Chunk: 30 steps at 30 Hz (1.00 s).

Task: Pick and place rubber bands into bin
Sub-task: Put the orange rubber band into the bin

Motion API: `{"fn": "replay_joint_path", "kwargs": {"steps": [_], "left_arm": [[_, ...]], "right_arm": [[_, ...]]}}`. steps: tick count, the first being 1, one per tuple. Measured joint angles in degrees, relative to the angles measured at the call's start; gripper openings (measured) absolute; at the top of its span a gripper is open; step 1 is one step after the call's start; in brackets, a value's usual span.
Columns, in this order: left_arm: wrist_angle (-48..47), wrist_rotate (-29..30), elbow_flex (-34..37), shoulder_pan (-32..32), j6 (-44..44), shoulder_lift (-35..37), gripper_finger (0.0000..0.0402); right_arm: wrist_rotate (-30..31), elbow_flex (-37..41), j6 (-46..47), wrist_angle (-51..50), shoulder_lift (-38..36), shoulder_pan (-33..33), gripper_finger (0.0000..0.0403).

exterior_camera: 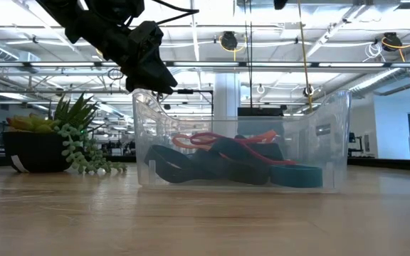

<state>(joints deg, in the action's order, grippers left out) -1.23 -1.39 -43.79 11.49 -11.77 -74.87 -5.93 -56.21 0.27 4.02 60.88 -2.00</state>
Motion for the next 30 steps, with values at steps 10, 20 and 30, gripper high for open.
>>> {"fn": "replay_joint_path", "kwargs": {"steps": [10,20,30], "left_arm": [[0.9,0.0,0.0,0.0,0.3,0.0,0.0168],[1.0,0.0,0.0,0.0,0.8,0.0,0.0168],[1.0,0.0,0.0,0.0,0.8,0.0,0.0168]], "right_arm": [[-0.1,-14.8,-1.0,-24.4,17.9,7.8,0.0],[-0.3,-14.8,1.4,-29.3,29.9,12.1,0.0],[-0.2,-14.8,2.1,-28.4,37.7,13.4,0.0]]}}
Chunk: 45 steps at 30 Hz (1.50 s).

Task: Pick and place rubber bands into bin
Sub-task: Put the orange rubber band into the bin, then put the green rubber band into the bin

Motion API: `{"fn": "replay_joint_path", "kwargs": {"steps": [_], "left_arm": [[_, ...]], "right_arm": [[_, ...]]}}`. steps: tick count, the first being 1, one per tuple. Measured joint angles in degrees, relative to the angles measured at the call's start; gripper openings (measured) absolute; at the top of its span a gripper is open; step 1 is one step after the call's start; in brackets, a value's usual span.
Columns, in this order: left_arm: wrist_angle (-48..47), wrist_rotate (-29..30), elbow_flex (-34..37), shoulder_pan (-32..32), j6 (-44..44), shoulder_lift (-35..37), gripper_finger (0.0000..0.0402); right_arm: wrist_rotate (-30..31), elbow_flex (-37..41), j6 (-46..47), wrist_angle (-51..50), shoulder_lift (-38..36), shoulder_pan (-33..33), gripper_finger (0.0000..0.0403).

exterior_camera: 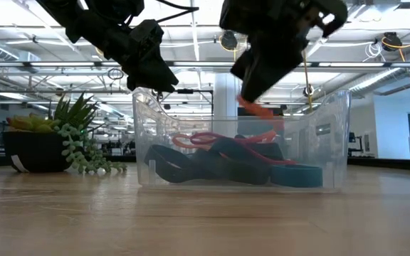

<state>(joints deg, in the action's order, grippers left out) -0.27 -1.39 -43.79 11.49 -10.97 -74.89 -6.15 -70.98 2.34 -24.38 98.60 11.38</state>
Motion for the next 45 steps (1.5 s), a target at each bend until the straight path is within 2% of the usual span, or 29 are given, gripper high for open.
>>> {"fn": "replay_joint_path", "kwargs": {"steps": [7,17,21,29,36,45], "left_arm": [[0.0,0.0,0.0,0.0,0.3,0.0,0.0168],[-0.5,0.0,0.0,0.0,0.4,0.0,0.0168],[-0.9,0.0,0.0,0.0,0.3,0.0,0.0168],[-1.3,0.0,0.0,0.0,0.3,0.0,0.0168],[-1.3,0.0,0.0,0.0,0.0,0.0,0.0168],[-1.2,0.0,0.0,0.0,0.0,0.0,0.0168]], "right_arm": [[0.1,0.0,0.0,0.1,4.4,0.0,0.0],[0.1,0.0,0.0,0.2,5.2,0.0,0.0019],[0.1,0.0,0.0,0.2,5.2,0.0,0.0044],[0.1,0.0,0.3,0.1,3.8,0.0,0.0127],[0.2,0.0,0.6,-0.3,-3.9,-0.9,0.0154],[0.3,0.0,0.0,-0.5,-19.5,-3.5,0.0152]]}}
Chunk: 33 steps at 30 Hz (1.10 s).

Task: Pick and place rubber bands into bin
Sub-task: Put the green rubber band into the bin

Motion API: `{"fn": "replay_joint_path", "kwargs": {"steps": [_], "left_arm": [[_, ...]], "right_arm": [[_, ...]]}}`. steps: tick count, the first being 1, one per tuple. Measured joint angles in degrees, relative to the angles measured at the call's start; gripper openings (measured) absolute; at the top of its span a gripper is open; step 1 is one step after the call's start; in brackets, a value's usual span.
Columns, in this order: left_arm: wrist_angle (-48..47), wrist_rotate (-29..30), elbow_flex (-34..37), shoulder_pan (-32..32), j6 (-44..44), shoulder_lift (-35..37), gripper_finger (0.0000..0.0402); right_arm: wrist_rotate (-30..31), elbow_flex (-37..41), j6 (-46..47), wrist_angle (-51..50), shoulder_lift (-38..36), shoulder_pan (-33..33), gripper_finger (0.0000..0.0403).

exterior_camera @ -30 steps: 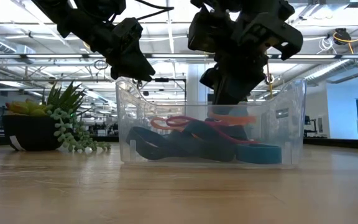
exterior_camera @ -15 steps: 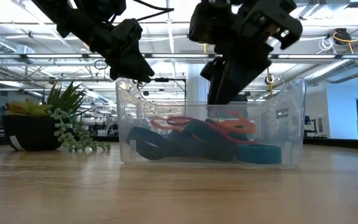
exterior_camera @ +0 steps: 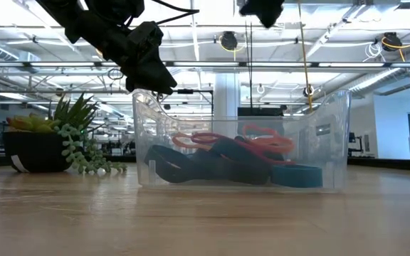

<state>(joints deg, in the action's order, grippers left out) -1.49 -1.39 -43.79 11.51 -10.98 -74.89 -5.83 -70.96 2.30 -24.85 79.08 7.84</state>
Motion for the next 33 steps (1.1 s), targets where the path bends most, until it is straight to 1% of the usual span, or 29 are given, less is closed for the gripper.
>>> {"fn": "replay_joint_path", "kwargs": {"steps": [3,5,7,9,12,13,15,21,23,28,29,33], "left_arm": [[0.0,0.0,0.0,0.0,0.0,0.0,0.0168],[0.0,0.0,0.0,0.0,0.0,0.0,0.0168],[0.0,0.0,0.0,0.0,0.0,0.0,0.0168],[0.0,0.0,0.0,0.0,0.0,0.0,0.0168],[0.0,0.0,0.0,0.0,0.0,0.0,0.0168],[0.0,0.0,0.0,0.0,0.0,0.0,0.0168],[0.0,0.0,0.0,0.0,0.0,0.0,0.0168],[0.0,0.0,0.0,0.0,0.4,0.0,0.0168],[0.0,0.0,0.0,0.0,0.4,0.0,0.0168],[0.0,0.0,0.0,0.0,1.5,0.0,0.0168],[0.0,0.0,0.0,0.0,1.9,0.0,0.0168],[0.4,0.0,0.0,0.0,2.8,0.0,0.0168]], "right_arm": [[0.1,0.0,-0.8,-0.1,-3.9,-0.2,0.0151],[2.8,0.0,-1.1,-0.6,-6.0,-0.2,0.0151],[8.6,0.0,0.0,-2.3,-7.7,-0.2,0.015],[16.4,0.0,2.4,-4.5,-9.2,-0.5,0.015],[28.3,0.0,6.2,-8.8,-10.7,-2.6,0.015],[31.2,0.0,7.8,-10.9,-10.8,-3.6,0.015],[34.5,0.0,11.5,-14.4,-10.9,-6.4,0.015],[34.3,0.0,24.9,-21.8,-10.2,-18.3,0.015],[34.3,0.1,26.7,-23.4,-9.8,-22.2,0.015],[34.0,0.5,27.1,-23.9,-9.1,-30.1,0.015],[33.2,0.9,27.2,-23.2,-8.9,-31.3,0.015],[26.0,5.0,28.9,-21.8,-8.3,-36.4,0.015]]}}
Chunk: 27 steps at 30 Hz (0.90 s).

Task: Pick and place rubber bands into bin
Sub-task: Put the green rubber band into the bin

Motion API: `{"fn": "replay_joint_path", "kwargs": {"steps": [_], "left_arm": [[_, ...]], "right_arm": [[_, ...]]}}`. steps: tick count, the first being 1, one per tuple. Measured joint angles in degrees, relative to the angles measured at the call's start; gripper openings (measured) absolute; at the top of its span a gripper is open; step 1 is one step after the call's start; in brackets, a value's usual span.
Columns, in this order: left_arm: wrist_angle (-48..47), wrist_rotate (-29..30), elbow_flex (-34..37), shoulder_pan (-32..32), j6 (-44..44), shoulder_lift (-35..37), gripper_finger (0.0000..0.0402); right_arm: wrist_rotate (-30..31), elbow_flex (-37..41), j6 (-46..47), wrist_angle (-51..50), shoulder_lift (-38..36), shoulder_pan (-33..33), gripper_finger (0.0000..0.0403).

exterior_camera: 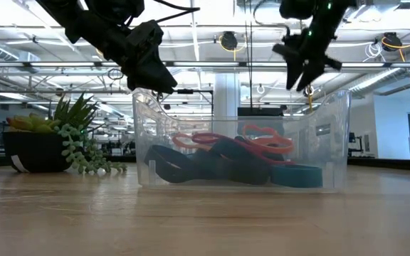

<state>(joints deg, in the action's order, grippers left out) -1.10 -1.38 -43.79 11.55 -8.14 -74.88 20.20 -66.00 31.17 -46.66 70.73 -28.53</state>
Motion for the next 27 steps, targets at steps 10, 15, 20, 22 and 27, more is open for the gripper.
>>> {"fn": "replay_joint_path", "kwargs": {"steps": [10,15,20,22,27], "left_arm": [[0.2,0.0,0.0,0.0,1.0,0.0,0.0168],[1.4,0.0,0.0,0.1,1.6,0.0,0.0168],[2.6,0.0,0.0,0.1,2.1,0.0,0.0168],[2.8,0.0,0.0,0.1,2.1,0.0,0.0168],[2.7,0.0,0.0,0.1,2.1,0.0,0.0168]], "right_arm": [[-7.1,18.3,-0.3,16.6,0.3,-7.2,0.015],[-9.9,24.6,-1.2,23.2,2.0,-8.3,0.015],[-9.8,25.5,-5.3,24.6,6.6,-8.4,0.015],[-9.9,25.5,-5.0,26.1,8.7,-8.4,0.015],[-9.2,25.5,-4.2,27.5,13.3,-8.6,0.015]]}}
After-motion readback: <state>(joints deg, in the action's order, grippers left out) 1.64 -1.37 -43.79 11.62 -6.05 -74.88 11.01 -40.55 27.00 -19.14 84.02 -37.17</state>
